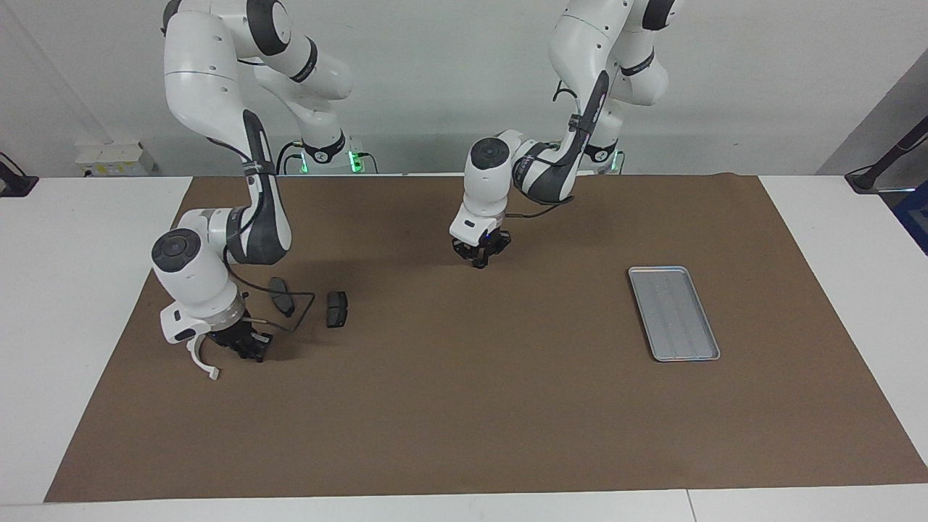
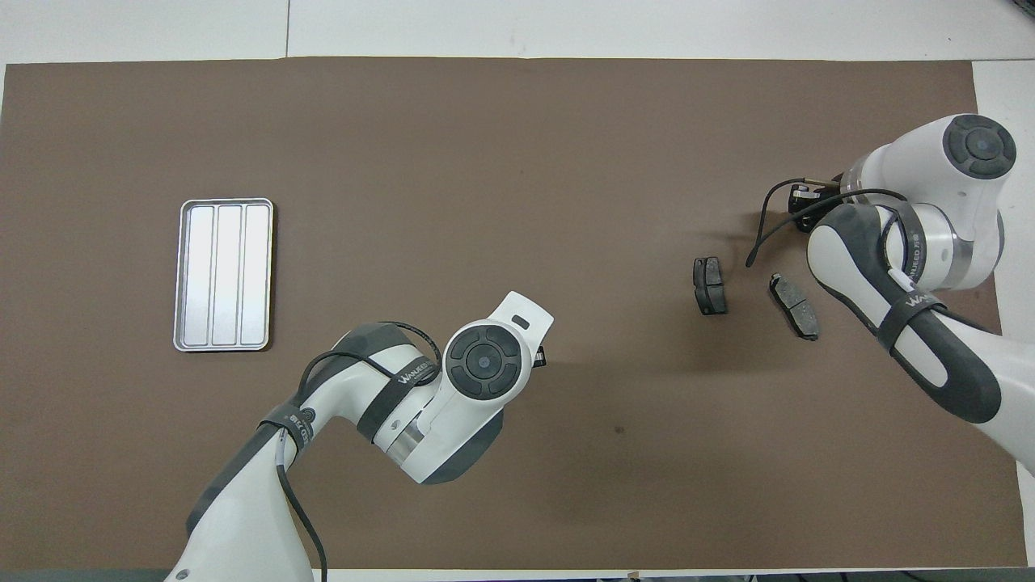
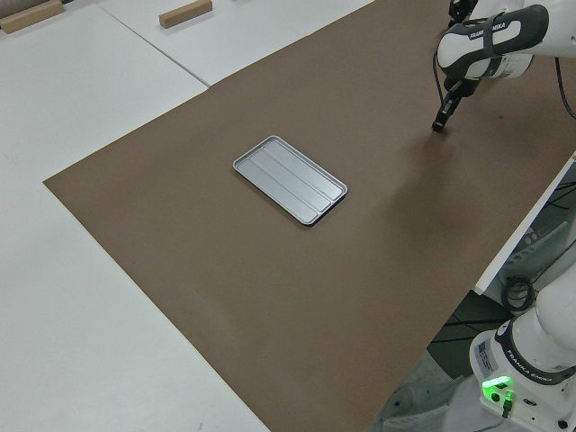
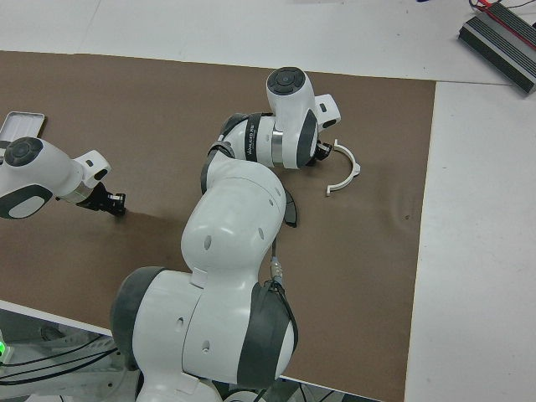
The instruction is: Pick bearing gear from pile to tray
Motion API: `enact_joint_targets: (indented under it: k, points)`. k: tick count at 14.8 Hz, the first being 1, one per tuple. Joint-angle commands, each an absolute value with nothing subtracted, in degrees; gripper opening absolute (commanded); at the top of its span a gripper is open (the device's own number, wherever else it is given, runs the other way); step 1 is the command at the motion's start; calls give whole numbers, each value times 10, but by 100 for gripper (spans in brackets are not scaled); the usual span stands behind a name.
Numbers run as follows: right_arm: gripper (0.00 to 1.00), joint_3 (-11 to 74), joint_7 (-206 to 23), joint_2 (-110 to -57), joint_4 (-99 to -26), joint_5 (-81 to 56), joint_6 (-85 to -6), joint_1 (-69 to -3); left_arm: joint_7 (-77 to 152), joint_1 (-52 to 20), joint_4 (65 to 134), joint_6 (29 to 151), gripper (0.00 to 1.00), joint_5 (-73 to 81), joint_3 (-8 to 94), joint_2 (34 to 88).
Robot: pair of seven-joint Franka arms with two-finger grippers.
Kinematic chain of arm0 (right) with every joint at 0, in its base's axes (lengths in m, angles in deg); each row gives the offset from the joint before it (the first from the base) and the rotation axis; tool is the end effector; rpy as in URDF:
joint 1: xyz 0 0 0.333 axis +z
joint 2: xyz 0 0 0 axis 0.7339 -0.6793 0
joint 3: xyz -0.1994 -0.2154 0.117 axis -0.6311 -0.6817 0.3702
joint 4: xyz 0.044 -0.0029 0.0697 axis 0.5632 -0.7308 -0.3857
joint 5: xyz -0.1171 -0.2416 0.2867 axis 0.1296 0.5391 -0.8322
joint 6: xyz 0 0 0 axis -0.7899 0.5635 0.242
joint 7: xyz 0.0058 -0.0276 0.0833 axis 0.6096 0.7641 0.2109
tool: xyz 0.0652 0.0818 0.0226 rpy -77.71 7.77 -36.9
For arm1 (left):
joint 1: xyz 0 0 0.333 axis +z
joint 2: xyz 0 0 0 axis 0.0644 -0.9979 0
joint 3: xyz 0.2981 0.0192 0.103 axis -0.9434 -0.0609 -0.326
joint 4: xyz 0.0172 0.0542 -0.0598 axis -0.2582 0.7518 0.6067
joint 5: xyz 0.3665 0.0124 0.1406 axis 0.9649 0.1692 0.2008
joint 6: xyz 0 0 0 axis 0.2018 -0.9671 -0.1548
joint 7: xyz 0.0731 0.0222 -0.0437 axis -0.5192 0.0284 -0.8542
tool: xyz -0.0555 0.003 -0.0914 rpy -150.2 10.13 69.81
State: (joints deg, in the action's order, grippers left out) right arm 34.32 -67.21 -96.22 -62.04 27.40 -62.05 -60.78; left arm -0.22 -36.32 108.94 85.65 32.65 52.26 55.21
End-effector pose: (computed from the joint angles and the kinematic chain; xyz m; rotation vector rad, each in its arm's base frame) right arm 0.6571 -0.0553 0.2869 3.0791 -0.4130 0.1003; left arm 0.4166 -0.4109 0.3015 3.1286 0.1697 -0.0190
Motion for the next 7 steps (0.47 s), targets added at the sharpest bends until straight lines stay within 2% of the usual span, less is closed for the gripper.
enact_joint_targets:
  k: [1, 4, 7]
  points:
    - [0, 346, -668, -968, -616, 298, -598, -609, -3, -355, 1046, 793, 0, 344, 513, 565]
    - [0, 348, -669, -956, -596, 305, -552, -608, 72, -297, 1017, 725, 0, 345, 513, 618]
    - [0, 352, -703, -924, -563, 303, -473, -608, 217, -199, 995, 652, 0, 344, 512, 667]
